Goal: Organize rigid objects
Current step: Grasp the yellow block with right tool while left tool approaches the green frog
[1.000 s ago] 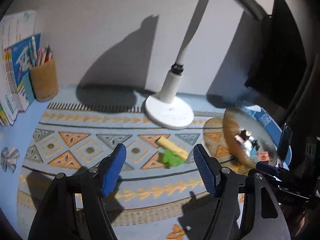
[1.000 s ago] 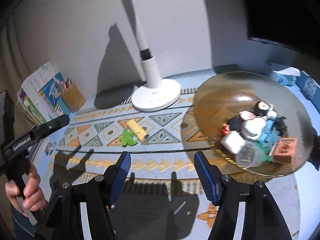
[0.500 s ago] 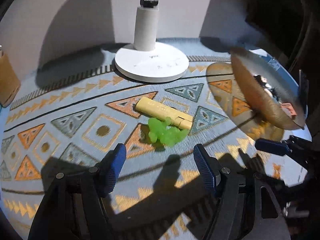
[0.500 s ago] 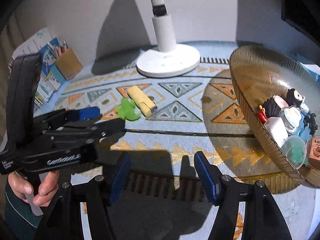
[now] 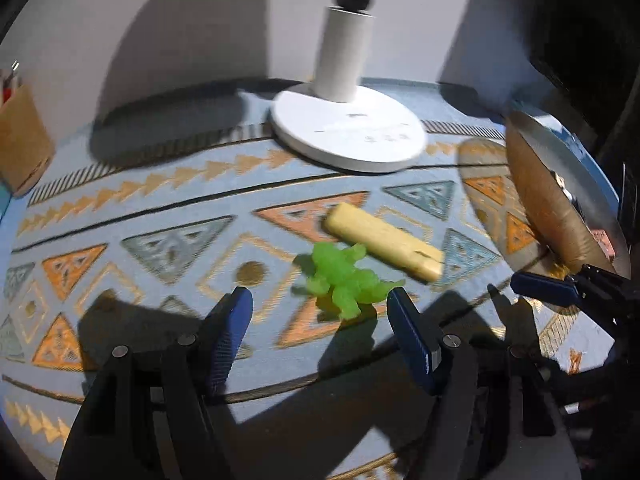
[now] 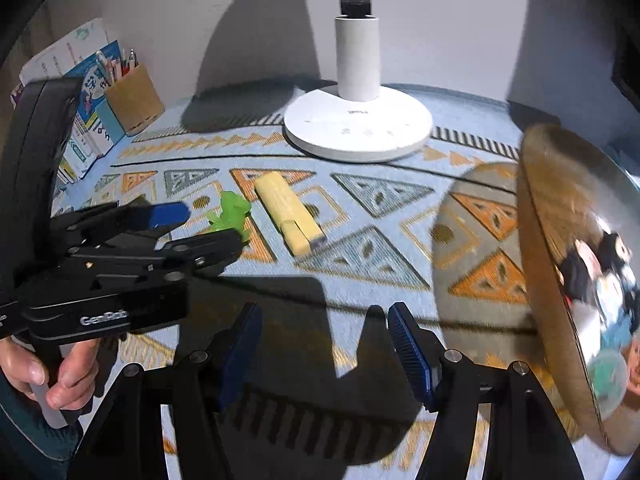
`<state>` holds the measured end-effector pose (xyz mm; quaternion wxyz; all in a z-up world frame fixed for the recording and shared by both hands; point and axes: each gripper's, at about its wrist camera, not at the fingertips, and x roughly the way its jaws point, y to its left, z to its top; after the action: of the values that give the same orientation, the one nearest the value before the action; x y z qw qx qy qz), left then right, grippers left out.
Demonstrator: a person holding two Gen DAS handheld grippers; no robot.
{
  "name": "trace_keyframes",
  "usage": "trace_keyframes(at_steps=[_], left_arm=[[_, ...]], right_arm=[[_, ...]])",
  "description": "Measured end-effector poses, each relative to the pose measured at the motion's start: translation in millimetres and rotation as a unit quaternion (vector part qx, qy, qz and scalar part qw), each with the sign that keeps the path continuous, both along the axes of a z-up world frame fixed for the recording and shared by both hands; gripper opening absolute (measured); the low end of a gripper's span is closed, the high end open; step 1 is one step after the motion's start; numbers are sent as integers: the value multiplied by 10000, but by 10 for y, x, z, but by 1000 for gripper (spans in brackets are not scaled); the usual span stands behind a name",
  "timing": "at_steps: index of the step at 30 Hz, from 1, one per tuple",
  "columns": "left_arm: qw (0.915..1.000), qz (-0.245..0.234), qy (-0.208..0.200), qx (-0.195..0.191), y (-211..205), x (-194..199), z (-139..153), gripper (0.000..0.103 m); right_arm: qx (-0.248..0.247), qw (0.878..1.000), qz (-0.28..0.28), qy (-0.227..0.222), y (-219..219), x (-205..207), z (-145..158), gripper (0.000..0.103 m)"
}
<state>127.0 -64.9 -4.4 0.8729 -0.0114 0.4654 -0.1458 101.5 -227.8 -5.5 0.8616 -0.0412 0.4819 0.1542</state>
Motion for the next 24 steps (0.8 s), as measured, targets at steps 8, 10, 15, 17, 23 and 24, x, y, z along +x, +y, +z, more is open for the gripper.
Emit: trace_keyframes(at_steps=[8,10,15,17,23,24], left_arm=[[9996,123,17,-260,176,34,-8,68],[9996,87,7,-271,152,33,-9,68],[9996,65,-4,-276,134,50,-18,68],[9997,53,-22,-248,128,38,-18,68],[9976,-337,98,-589,42,-2,-9,68],[9976,-369,86,-582,7,-10,-6,68]], right_arm=[[-35,9999,136,-68,152,388,-97,61],[-61,9998,153,-95,192,477,-118,60],[-62,9994,229,-240,268,609,-148,55],[-36,9991,318,-266,287,601,-147,46],[66,9996,186,-178,152,437,-130,27],[75,9998,112,-145,98,379,-125,27]])
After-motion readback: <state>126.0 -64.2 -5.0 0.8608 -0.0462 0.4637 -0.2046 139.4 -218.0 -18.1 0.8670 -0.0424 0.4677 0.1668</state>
